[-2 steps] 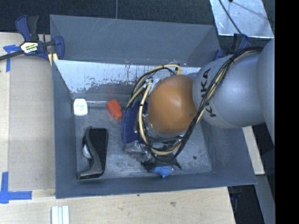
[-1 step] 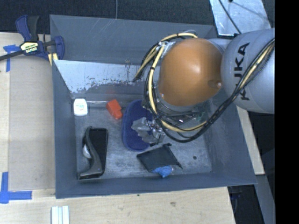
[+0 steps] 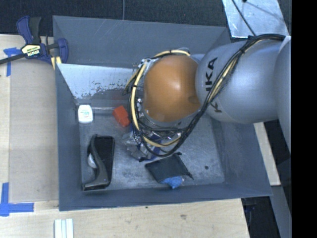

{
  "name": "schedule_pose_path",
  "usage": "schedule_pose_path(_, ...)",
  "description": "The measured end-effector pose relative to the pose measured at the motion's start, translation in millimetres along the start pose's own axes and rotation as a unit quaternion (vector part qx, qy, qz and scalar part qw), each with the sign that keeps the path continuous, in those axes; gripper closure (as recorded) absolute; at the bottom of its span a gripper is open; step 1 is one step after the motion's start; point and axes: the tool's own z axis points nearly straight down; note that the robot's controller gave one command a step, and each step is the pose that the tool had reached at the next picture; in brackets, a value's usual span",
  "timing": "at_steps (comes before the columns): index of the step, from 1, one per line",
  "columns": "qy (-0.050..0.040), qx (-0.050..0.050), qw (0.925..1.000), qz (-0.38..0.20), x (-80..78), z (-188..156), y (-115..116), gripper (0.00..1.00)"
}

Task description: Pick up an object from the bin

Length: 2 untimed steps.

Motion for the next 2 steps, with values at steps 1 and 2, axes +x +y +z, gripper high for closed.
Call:
schedule_pose_path(1, -0.0018, 0.002, 1.0, 0.001, 0.2, -3.6, -1.7, 0.0)
schedule_pose_path(2, -0.0024, 0.002, 0.9569, 0.29, 57.9, 48.7, -59.3, 0.0)
